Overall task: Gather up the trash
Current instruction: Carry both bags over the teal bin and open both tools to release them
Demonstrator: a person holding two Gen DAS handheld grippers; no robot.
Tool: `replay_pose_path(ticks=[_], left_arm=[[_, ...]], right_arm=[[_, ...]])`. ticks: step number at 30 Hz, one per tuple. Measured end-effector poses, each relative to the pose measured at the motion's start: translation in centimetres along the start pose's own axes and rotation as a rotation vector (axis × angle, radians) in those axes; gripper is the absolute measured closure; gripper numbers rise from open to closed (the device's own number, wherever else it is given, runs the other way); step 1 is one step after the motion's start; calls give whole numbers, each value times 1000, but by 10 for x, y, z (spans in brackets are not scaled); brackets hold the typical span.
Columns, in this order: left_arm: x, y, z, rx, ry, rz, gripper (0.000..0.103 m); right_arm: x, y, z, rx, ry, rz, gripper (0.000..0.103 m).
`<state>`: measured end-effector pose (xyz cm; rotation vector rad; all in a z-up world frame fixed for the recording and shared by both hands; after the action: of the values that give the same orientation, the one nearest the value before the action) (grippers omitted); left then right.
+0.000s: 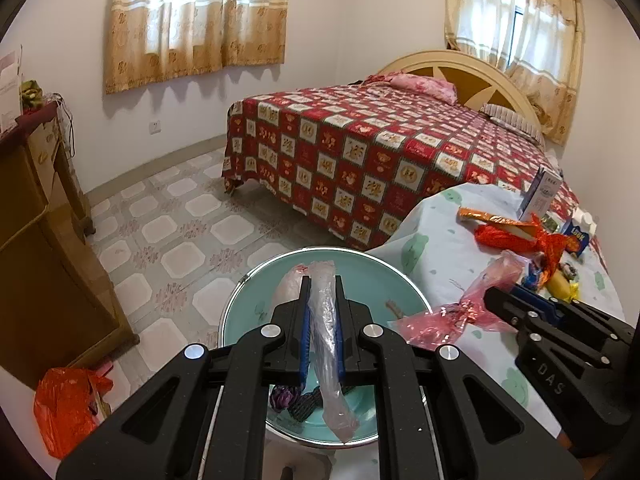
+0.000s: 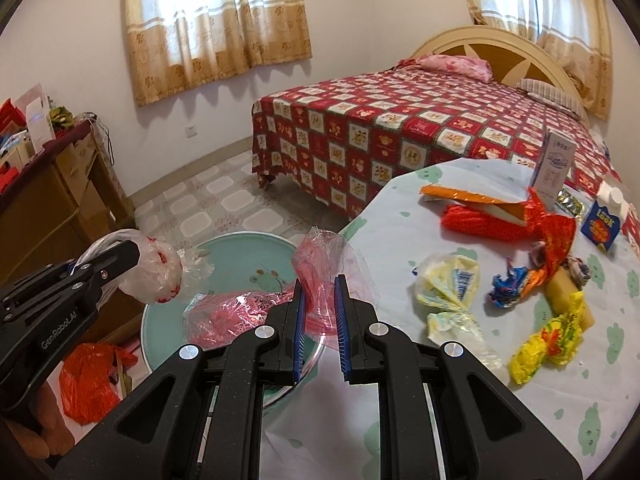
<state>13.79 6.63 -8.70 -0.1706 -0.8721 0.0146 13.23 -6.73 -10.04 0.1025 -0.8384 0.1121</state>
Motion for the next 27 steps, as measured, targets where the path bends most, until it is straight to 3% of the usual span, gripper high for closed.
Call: replay_pose_path(ticks=[17,22,27], left_arm=[[-14,16,-26,32,61,33,94],[-14,16,-30,34,69,35,94],[-15,16,-31,33,70,38,94]], right_arm=[[-11,27,-49,62,97,60,87],[-14,31,-54,78,109,58,76],[-13,29,-51,63,94,62,75]])
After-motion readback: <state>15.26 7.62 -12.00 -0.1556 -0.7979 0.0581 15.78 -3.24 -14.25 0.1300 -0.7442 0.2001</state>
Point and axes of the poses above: each gripper's, at about its wrist camera, not at the fingertips, and z roughly against the way its jaws point, y to its left, x to its top, the point moved 6 cm from there along -z, roughly the way its jaws point, and after that the axes turned 5 degrees about z, right-handed, at the moved point
